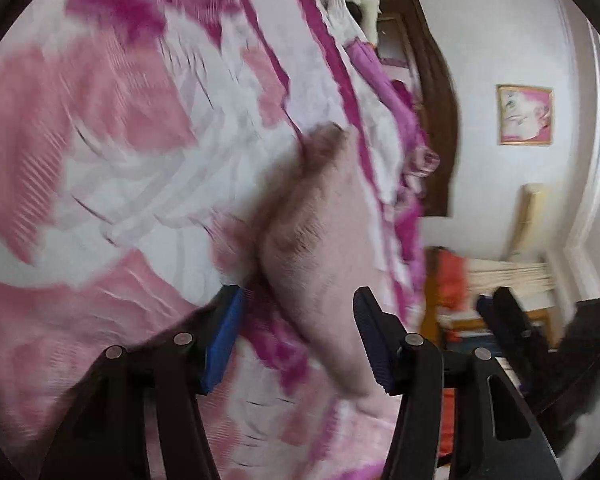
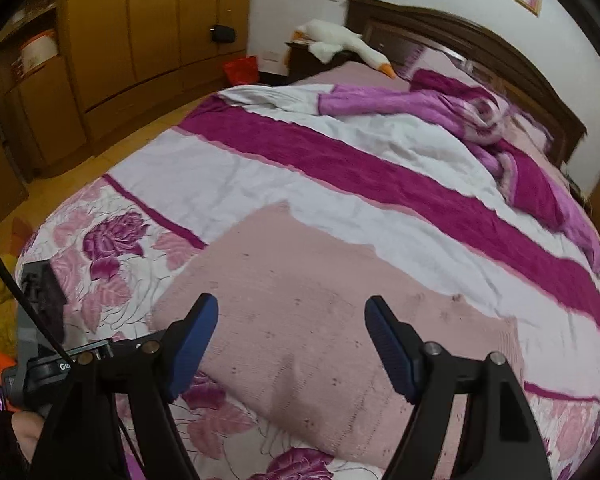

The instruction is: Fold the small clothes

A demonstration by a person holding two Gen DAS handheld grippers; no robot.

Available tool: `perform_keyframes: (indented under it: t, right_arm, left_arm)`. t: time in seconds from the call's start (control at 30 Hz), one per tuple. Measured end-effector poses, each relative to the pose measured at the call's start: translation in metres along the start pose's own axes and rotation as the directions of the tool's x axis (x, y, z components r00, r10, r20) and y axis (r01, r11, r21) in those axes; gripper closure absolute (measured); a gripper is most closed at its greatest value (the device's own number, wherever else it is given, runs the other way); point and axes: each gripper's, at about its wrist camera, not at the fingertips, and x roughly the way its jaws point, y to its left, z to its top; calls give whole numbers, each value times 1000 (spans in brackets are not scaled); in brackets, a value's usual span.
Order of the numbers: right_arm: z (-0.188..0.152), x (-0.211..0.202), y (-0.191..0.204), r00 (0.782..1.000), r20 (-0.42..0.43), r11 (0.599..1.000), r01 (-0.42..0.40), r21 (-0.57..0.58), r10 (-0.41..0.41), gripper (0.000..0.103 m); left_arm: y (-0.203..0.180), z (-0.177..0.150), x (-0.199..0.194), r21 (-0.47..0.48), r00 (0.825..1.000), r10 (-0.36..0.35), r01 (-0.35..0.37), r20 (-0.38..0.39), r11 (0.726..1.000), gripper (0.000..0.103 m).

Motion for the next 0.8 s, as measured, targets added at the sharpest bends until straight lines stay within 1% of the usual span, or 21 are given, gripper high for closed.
perform_keyframes:
  t: [0.03,0.07,0.1,0.17,0.2,0.23,0.3,0.33,0.37,0.43,0.47,0.5,0.57,0.67,0.73,0.8]
  right_arm:
    - [0,0,6,1000,-1,1000,1,-17,-1,24]
    - [0,0,8,1000,-1,1000,0,-24,0,24]
    - [0,1,10,1000,-2,1000,-1,-31,1,24]
    - [-2,3,11,1000,-6,1000,-2,-29,2,24]
    - [-2,5,9,1000,-13,1000,3,-19,-3,24]
    - [-1,9,8,1000,-21,1000,6,-3,-6,24]
    - [1,16,4,999,-37,1000,0,25,1,24]
    - [2,19,3,999,-48,999,-4,35,5,24]
    - [3,24,1,998,-62,999,-8,43,10,24]
    - [6,33,0,995,-98,998,-27,60,33,24]
    - [7,35,0,994,-105,997,-32,66,39,24]
    - [8,39,1,992,-116,996,-43,73,51,24]
    - [8,43,3,990,-128,996,-48,72,57,24]
    - [10,53,5,988,-147,997,-38,72,48,24]
    - [13,63,7,984,-170,997,-36,71,48,24]
    - [17,76,12,979,-201,998,-27,49,36,24]
  left_arm:
    - [2,1,2,-19,1000,-29,28,-12,999,70]
    - [3,0,6,-29,999,-42,42,-18,999,71]
    - [2,0,10,-27,999,-29,29,-13,999,75]
    - [5,4,17,-31,1000,27,-27,14,999,103]
    - [9,6,21,-50,997,64,-62,33,997,103]
    - [12,6,24,-63,996,77,-74,46,995,103]
    - [5,7,25,-42,991,95,-91,95,995,103]
    - [0,6,27,-15,986,118,-117,114,993,103]
    - [-7,4,29,28,976,158,-164,150,986,103]
    - [-17,1,34,85,959,207,-226,193,970,103]
    - [-24,-2,37,124,946,238,-269,219,955,103]
    - [-28,-4,39,147,938,256,-294,232,945,103]
    - [-34,-6,41,172,929,276,-322,246,931,103]
    - [-33,-3,41,170,927,281,-327,246,930,103]
    - [-35,-3,39,182,922,293,-343,253,921,103]
    - [-38,-7,38,228,908,323,-386,268,894,103]
